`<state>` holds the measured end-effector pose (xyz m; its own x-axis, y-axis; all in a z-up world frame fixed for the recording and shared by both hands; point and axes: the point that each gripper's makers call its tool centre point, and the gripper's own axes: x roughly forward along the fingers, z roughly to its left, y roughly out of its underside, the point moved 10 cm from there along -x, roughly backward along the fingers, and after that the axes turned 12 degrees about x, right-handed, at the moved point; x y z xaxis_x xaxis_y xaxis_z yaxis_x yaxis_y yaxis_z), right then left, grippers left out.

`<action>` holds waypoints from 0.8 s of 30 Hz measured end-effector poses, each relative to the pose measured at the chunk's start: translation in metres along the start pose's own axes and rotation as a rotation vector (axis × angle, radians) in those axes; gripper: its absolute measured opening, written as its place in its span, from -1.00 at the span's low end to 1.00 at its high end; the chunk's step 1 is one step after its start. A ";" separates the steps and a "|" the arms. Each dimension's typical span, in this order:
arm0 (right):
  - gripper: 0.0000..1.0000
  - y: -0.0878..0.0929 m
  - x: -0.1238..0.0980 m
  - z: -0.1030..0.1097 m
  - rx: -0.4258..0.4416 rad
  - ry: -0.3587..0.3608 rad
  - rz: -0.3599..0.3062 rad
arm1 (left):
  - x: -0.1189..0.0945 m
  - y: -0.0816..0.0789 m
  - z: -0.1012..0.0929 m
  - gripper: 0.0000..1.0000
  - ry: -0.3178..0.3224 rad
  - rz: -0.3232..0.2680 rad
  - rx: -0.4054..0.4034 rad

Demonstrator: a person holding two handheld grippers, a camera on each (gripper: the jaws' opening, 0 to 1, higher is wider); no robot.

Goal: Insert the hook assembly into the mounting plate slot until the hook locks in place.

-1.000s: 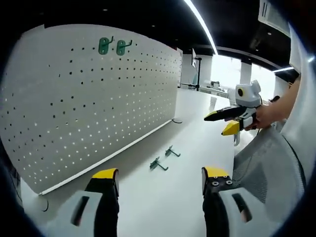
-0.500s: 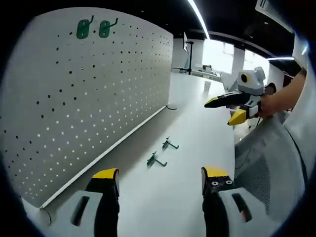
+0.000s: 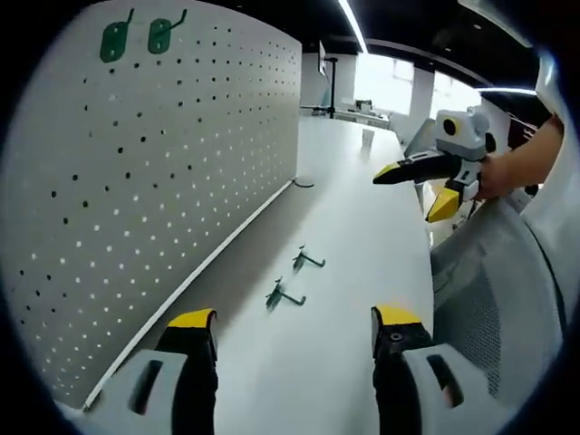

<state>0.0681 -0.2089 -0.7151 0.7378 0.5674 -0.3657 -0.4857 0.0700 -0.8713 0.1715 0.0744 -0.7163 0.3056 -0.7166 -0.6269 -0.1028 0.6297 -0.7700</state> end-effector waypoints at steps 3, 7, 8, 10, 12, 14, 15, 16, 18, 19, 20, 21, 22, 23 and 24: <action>0.32 0.000 0.000 0.000 -0.004 0.000 0.004 | 0.004 -0.001 0.002 0.43 0.013 0.016 0.008; 0.32 0.000 0.000 0.000 -0.001 -0.001 0.007 | 0.009 -0.005 0.005 0.42 0.032 0.025 0.027; 0.32 0.000 0.000 0.000 -0.004 0.000 0.009 | 0.010 -0.005 0.005 0.42 0.033 0.027 0.029; 0.32 0.000 0.000 0.000 -0.002 -0.002 0.009 | 0.012 -0.006 0.006 0.42 0.043 0.037 0.037; 0.33 0.000 0.000 0.001 -0.001 -0.003 0.010 | 0.015 -0.008 0.007 0.42 0.052 0.047 0.052; 0.33 0.000 -0.001 0.000 -0.003 0.000 0.011 | 0.017 -0.009 0.009 0.42 0.059 0.050 0.064; 0.33 0.000 -0.001 0.000 -0.003 0.001 0.012 | 0.018 -0.010 0.009 0.41 0.061 0.050 0.071; 0.32 0.000 -0.001 0.000 -0.002 0.002 0.014 | 0.020 -0.010 0.010 0.41 0.066 0.054 0.074; 0.31 0.000 -0.001 0.000 -0.005 0.002 0.016 | 0.022 -0.011 0.011 0.42 0.074 0.058 0.082; 0.31 0.000 -0.001 0.000 -0.005 0.002 0.017 | 0.023 -0.011 0.011 0.42 0.077 0.060 0.085; 0.31 0.000 -0.001 -0.001 -0.005 0.004 0.020 | 0.025 -0.011 0.012 0.42 0.081 0.063 0.088; 0.32 0.000 -0.002 -0.001 -0.004 0.004 0.021 | 0.026 -0.011 0.012 0.42 0.084 0.064 0.091; 0.32 0.000 -0.002 -0.001 -0.002 0.003 0.019 | 0.027 -0.012 0.013 0.42 0.089 0.066 0.097; 0.32 0.000 -0.002 0.000 0.000 0.005 0.022 | 0.028 -0.013 0.013 0.42 0.091 0.066 0.100; 0.32 0.001 -0.002 -0.001 0.003 0.009 0.028 | 0.030 -0.013 0.013 0.42 0.094 0.068 0.100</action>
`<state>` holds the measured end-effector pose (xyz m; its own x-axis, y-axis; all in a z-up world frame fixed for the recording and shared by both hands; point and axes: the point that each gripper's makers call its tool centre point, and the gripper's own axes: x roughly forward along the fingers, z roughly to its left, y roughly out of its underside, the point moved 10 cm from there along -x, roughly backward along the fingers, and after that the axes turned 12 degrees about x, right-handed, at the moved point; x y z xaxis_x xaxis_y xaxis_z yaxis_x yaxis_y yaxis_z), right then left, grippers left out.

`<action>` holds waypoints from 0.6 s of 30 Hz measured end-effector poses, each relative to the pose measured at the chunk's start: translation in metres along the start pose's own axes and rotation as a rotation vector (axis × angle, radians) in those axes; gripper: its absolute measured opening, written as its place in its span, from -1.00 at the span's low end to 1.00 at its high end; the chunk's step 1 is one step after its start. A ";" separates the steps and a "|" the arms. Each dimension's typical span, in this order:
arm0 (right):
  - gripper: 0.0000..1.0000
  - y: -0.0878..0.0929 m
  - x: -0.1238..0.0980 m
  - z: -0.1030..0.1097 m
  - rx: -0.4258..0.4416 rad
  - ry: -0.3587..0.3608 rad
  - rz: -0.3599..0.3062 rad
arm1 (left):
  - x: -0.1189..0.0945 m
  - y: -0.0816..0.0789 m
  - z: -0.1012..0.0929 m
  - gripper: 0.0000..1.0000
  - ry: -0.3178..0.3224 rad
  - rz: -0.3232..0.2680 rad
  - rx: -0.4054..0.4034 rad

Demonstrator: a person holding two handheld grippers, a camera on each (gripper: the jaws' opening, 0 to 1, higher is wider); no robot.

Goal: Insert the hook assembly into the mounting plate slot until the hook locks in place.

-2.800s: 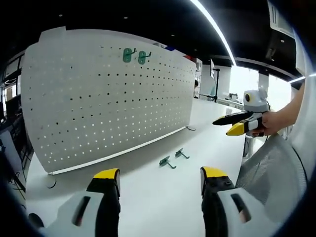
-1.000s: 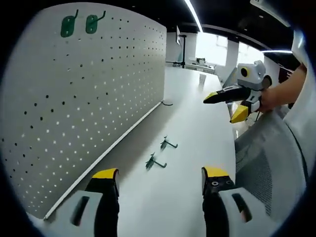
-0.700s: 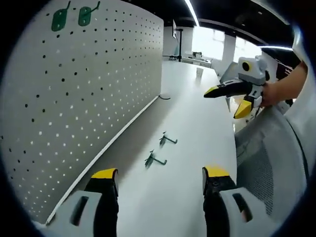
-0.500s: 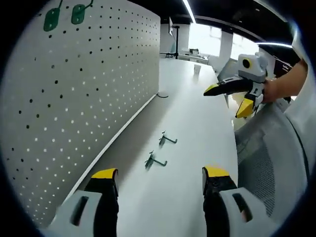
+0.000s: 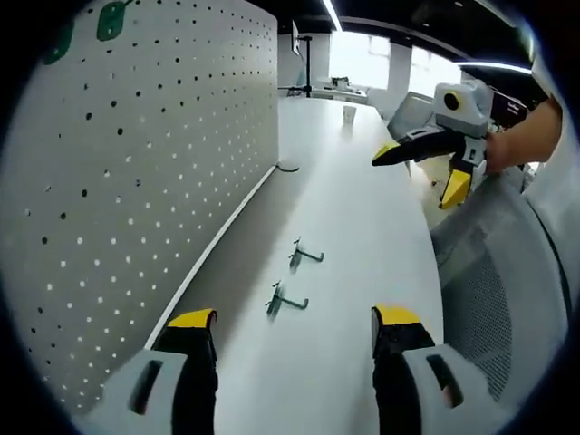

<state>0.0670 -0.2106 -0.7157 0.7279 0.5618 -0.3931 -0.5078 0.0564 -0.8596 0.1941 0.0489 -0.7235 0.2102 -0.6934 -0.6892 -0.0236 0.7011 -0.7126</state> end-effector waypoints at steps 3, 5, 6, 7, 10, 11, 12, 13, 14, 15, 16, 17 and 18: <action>0.34 0.001 0.000 -0.001 0.010 0.005 0.010 | 0.004 -0.001 0.001 0.43 0.012 0.011 0.011; 0.34 0.001 -0.001 -0.002 0.018 0.004 0.006 | 0.006 -0.002 0.003 0.43 0.021 0.011 0.015; 0.35 0.001 -0.001 -0.002 0.021 0.005 0.009 | 0.007 -0.003 0.003 0.43 0.023 0.013 0.017; 0.35 0.001 -0.001 -0.002 0.020 0.006 0.011 | 0.008 -0.003 0.004 0.43 0.026 0.015 0.022; 0.35 0.002 -0.001 -0.002 0.024 0.004 0.021 | 0.012 -0.004 0.006 0.43 0.036 0.020 0.028; 0.35 0.002 -0.001 -0.002 0.020 0.008 0.022 | 0.014 -0.004 0.006 0.43 0.042 0.025 0.031; 0.35 0.002 -0.001 -0.002 0.023 0.007 0.022 | 0.015 -0.005 0.006 0.43 0.044 0.027 0.033; 0.35 0.002 -0.001 -0.002 0.024 0.005 0.022 | 0.016 -0.005 0.007 0.43 0.047 0.027 0.036; 0.35 0.003 -0.001 -0.002 0.024 0.005 0.023 | 0.017 -0.005 0.007 0.44 0.049 0.028 0.036; 0.37 0.003 -0.001 -0.003 0.025 0.006 0.026 | 0.019 -0.005 0.008 0.44 0.052 0.028 0.036; 0.36 0.003 -0.001 -0.003 0.024 0.006 0.024 | 0.019 -0.005 0.008 0.44 0.054 0.029 0.037; 0.36 0.002 -0.001 -0.002 0.025 0.004 0.023 | 0.020 -0.006 0.008 0.44 0.058 0.031 0.039; 0.36 0.002 -0.001 -0.002 0.026 0.004 0.026 | 0.021 -0.006 0.007 0.44 0.062 0.033 0.042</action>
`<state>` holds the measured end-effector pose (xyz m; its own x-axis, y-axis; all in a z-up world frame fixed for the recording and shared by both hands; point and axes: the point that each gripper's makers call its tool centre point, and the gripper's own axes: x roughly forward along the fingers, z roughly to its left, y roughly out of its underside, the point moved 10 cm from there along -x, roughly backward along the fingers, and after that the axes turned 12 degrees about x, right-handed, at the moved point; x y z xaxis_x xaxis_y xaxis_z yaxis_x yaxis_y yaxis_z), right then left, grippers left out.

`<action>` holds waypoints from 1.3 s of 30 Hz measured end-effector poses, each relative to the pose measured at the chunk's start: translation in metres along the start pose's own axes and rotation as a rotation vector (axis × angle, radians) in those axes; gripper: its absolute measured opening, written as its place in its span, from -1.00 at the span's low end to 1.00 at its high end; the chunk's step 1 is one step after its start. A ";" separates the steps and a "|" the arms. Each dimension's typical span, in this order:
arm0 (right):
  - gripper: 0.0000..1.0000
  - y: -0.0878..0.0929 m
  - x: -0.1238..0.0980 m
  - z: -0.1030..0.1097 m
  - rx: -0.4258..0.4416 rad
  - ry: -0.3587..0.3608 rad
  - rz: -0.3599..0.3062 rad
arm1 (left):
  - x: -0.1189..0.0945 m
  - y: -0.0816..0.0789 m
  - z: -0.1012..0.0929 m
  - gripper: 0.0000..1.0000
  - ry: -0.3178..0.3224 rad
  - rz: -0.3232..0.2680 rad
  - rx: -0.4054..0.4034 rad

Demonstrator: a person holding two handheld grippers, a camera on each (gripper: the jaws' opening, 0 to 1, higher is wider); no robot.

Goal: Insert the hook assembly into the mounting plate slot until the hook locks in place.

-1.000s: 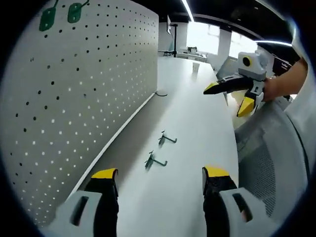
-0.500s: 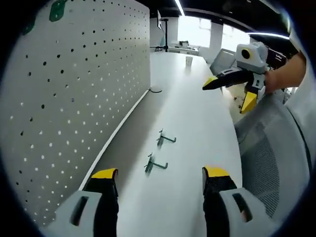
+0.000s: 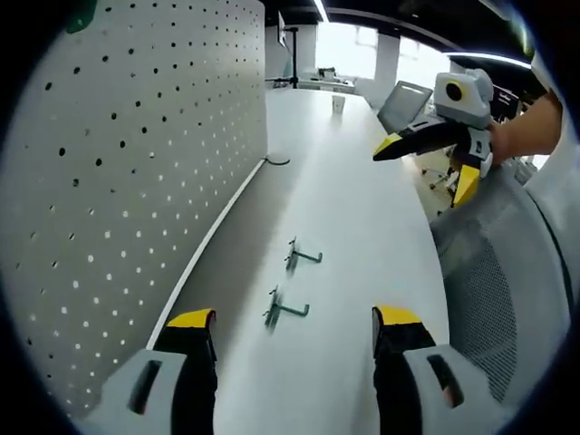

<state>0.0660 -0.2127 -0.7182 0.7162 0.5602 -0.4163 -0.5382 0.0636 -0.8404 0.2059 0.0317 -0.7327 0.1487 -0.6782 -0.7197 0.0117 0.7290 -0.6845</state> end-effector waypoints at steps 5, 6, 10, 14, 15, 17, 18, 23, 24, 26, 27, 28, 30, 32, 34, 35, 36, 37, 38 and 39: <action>0.37 0.000 0.000 0.001 0.003 -0.001 0.004 | 0.005 0.000 0.002 0.44 0.016 0.012 0.015; 0.37 0.000 0.000 0.001 0.004 -0.001 0.005 | 0.007 0.000 0.003 0.43 0.020 0.015 0.019; 0.37 0.001 0.000 0.001 0.006 -0.006 0.007 | 0.012 0.000 0.006 0.43 0.031 0.026 0.026; 0.37 0.000 -0.001 0.002 0.009 -0.008 0.003 | 0.016 -0.001 0.006 0.43 0.044 0.039 0.043; 0.37 0.000 -0.001 0.001 0.009 -0.008 0.003 | 0.018 -0.001 0.006 0.43 0.051 0.044 0.047; 0.37 0.001 -0.001 0.001 0.010 -0.008 0.007 | 0.021 -0.003 0.006 0.43 0.059 0.051 0.056; 0.37 0.001 -0.001 0.001 0.012 -0.008 0.006 | 0.022 -0.003 0.006 0.43 0.061 0.054 0.059; 0.38 0.002 -0.001 0.001 0.012 -0.008 0.009 | 0.028 -0.003 0.006 0.43 0.077 0.069 0.077; 0.38 0.002 -0.001 0.001 0.012 -0.008 0.008 | 0.029 -0.003 0.006 0.42 0.083 0.075 0.085; 0.38 0.002 -0.001 0.001 0.013 -0.008 0.008 | 0.032 -0.002 0.007 0.42 0.090 0.083 0.093; 0.38 0.002 -0.001 0.001 0.016 -0.007 0.009 | 0.034 -0.001 0.007 0.42 0.096 0.088 0.094; 0.39 0.002 0.000 0.000 0.018 -0.008 0.011 | 0.037 0.000 0.008 0.42 0.101 0.096 0.095; 0.39 0.003 0.000 0.000 0.020 -0.008 0.012 | 0.040 0.002 0.010 0.42 0.105 0.104 0.093; 0.39 0.002 0.000 0.000 0.021 -0.009 0.008 | 0.043 0.003 0.011 0.42 0.113 0.112 0.089; 0.38 0.002 0.000 0.000 0.021 -0.008 0.006 | 0.044 0.004 0.011 0.42 0.116 0.117 0.090; 0.38 0.002 0.000 0.000 0.022 -0.008 0.005 | 0.046 0.005 0.012 0.42 0.120 0.125 0.093; 0.38 0.002 0.000 0.000 0.022 -0.006 0.006 | 0.047 0.006 0.012 0.42 0.123 0.132 0.099; 0.38 0.002 -0.001 -0.001 0.022 -0.005 0.006 | 0.047 0.006 0.012 0.42 0.124 0.138 0.109; 0.38 0.002 -0.001 -0.001 0.022 -0.005 0.006 | 0.047 0.006 0.012 0.41 0.124 0.140 0.115; 0.38 0.002 -0.001 -0.001 0.023 -0.004 0.005 | 0.048 0.006 0.012 0.41 0.128 0.144 0.133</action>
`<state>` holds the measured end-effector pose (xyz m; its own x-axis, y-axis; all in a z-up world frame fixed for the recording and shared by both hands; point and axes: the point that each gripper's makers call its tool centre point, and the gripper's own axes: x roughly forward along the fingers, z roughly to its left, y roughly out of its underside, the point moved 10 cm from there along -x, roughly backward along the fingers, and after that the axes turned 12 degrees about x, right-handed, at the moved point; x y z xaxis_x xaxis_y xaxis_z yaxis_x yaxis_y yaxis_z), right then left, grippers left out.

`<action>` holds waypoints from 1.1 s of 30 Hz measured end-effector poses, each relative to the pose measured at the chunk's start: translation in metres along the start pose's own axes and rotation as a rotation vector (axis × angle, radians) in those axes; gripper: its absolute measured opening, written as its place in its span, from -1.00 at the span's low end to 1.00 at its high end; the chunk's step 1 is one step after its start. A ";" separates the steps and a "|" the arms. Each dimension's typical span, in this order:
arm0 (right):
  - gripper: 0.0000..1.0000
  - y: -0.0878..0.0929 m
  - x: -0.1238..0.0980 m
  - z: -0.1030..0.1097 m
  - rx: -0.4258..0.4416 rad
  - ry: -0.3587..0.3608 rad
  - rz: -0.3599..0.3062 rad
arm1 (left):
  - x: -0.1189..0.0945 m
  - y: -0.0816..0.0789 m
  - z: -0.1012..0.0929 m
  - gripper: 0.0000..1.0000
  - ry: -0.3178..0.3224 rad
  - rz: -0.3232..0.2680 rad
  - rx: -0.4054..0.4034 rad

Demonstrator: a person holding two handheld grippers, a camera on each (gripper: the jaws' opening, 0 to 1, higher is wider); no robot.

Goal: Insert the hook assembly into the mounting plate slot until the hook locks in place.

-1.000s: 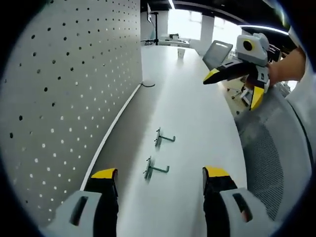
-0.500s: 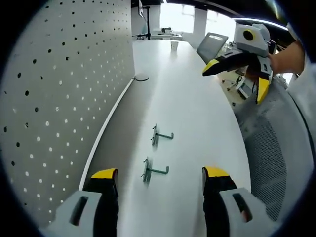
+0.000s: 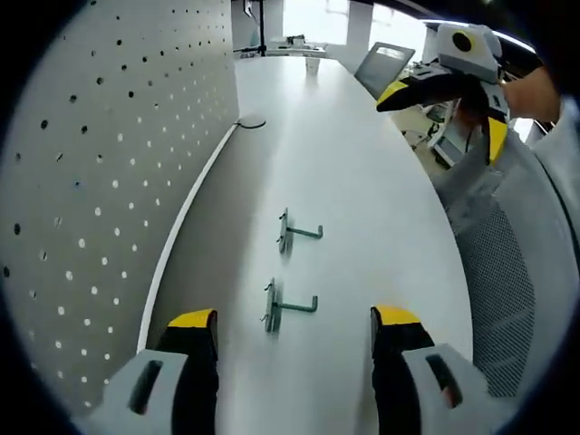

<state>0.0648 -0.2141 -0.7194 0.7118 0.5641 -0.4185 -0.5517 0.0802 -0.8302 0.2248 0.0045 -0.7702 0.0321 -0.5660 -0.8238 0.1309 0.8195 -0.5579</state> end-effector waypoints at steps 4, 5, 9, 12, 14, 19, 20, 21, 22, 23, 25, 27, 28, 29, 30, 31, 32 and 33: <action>0.38 0.001 -0.001 -0.002 0.004 0.002 -0.002 | 0.003 0.002 0.000 0.40 0.004 0.022 0.023; 0.38 0.001 0.000 -0.002 0.004 0.002 -0.003 | 0.003 0.001 0.000 0.40 0.005 0.023 0.026; 0.38 0.001 0.000 -0.001 0.008 0.002 -0.004 | 0.008 0.002 0.000 0.39 0.012 0.042 0.054; 0.39 0.001 -0.001 -0.002 0.011 0.002 -0.004 | 0.011 0.002 0.000 0.38 0.023 0.050 0.062; 0.39 0.002 -0.001 -0.003 0.013 0.004 -0.005 | 0.012 0.002 -0.001 0.38 0.027 0.058 0.074; 0.38 0.002 -0.001 -0.002 0.007 0.003 0.002 | 0.015 0.003 0.000 0.36 0.032 0.064 0.084; 0.38 0.002 -0.001 -0.002 0.007 0.002 0.002 | 0.015 0.004 -0.001 0.36 0.036 0.067 0.085; 0.38 0.002 0.000 -0.002 0.008 0.002 0.001 | 0.017 0.005 -0.001 0.36 0.039 0.072 0.090; 0.37 0.002 -0.001 -0.002 0.006 0.003 0.001 | 0.018 0.005 -0.001 0.35 0.040 0.076 0.094; 0.37 0.001 -0.001 -0.002 0.008 0.003 -0.001 | 0.018 0.006 -0.001 0.35 0.041 0.079 0.094; 0.37 0.001 -0.002 -0.002 0.014 0.004 -0.005 | 0.019 0.007 -0.001 0.34 0.040 0.082 0.092; 0.37 0.002 -0.002 -0.003 0.008 0.009 0.000 | 0.020 0.008 -0.002 0.33 0.040 0.101 0.117; 0.37 0.002 -0.003 -0.003 0.009 0.010 0.000 | 0.020 0.008 -0.002 0.34 0.043 0.097 0.112; 0.37 0.003 -0.003 -0.004 0.012 0.009 0.000 | 0.021 0.008 -0.002 0.34 0.043 0.096 0.107; 0.37 0.003 -0.003 -0.004 0.011 0.010 -0.001 | 0.021 0.009 -0.002 0.33 0.042 0.099 0.108; 0.36 0.003 -0.003 -0.004 0.011 0.011 -0.001 | 0.021 0.009 -0.002 0.33 0.043 0.100 0.109; 0.36 0.003 -0.003 -0.004 0.012 0.010 0.000 | 0.022 0.009 -0.001 0.32 0.043 0.099 0.110; 0.36 0.003 -0.003 -0.004 0.012 0.009 0.000 | 0.022 0.009 -0.001 0.32 0.044 0.099 0.109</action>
<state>0.0627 -0.2184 -0.7218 0.7156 0.5565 -0.4222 -0.5571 0.0902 -0.8255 0.2252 -0.0007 -0.7933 0.0070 -0.4764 -0.8792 0.2357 0.8552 -0.4615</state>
